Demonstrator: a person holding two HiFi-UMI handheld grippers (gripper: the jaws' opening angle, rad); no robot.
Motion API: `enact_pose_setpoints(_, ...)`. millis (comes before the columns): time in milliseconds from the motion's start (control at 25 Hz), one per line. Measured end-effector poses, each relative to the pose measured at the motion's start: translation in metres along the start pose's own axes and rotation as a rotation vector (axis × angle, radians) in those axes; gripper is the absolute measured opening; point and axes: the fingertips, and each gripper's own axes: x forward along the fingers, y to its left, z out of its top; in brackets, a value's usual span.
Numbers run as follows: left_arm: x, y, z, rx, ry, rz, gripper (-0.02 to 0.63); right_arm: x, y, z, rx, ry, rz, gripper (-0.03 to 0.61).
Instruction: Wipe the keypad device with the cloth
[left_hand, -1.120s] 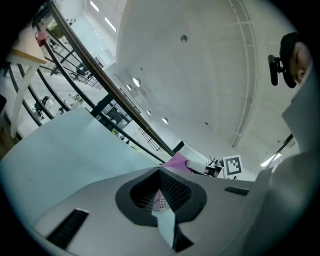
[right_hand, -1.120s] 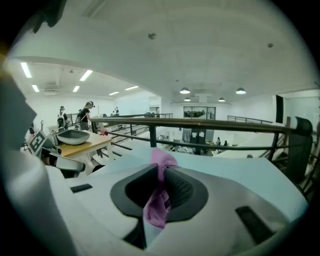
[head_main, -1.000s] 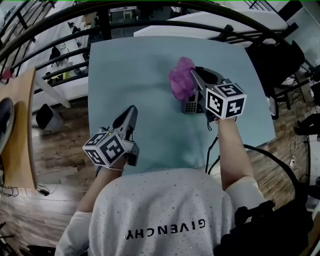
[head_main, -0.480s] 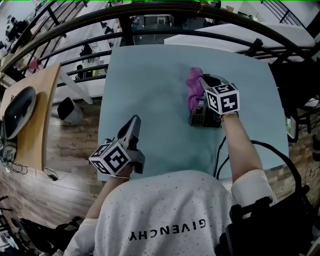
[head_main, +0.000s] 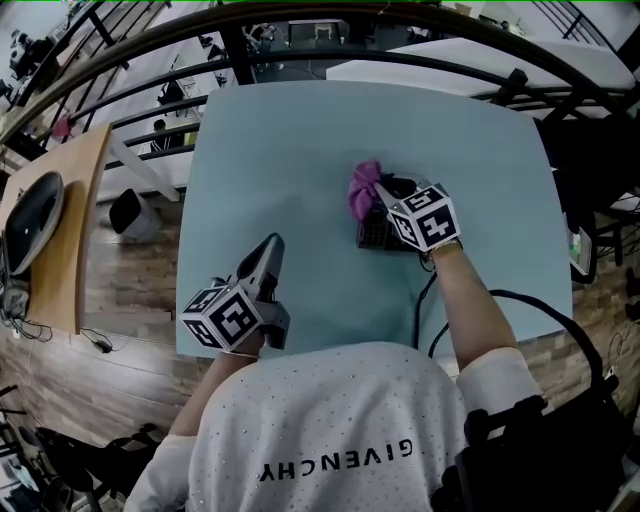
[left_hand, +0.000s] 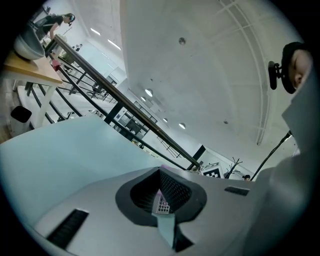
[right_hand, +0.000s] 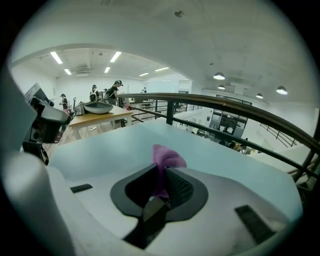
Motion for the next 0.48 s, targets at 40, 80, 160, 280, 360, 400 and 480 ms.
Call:
enact_pose_setpoints(40, 0.001, -0.003, -0.002, 0.001, -0.001, 0.002, 0.005, -0.001, 0.001, -0.003, -0.003, -0.001, 0.008, 0.048)
enact_pose_setpoints(80, 0.002, -0.006, -0.004, 0.001, -0.003, 0.004, 0.005, -0.001, 0.002, -0.005, -0.005, -0.004, 0.016, 0.048)
enact_pose_setpoints(160, 0.002, -0.009, -0.008, -0.002, -0.006, 0.014, 0.005, -0.001, 0.003, -0.006, -0.023, -0.007, 0.022, 0.048)
enact_pose_setpoints(280, -0.002, -0.010, -0.011, 0.003, -0.008, 0.033, 0.005, 0.000, 0.001, -0.006, -0.087, 0.006, 0.000, 0.048)
enact_pose_setpoints(360, -0.007, -0.009, -0.013, 0.009, -0.007, 0.053, 0.005, -0.001, -0.001, -0.010, -0.100, 0.018, -0.013, 0.048)
enact_pose_setpoints(400, -0.009, -0.007, -0.013, 0.010, -0.007, 0.064, 0.005, -0.002, -0.003, -0.013, -0.093, 0.024, -0.020, 0.048)
enact_pose_setpoints(480, -0.013, -0.004, -0.016, 0.012, -0.008, 0.084, 0.005, -0.003, -0.007, -0.018, -0.078, 0.028, -0.033, 0.048)
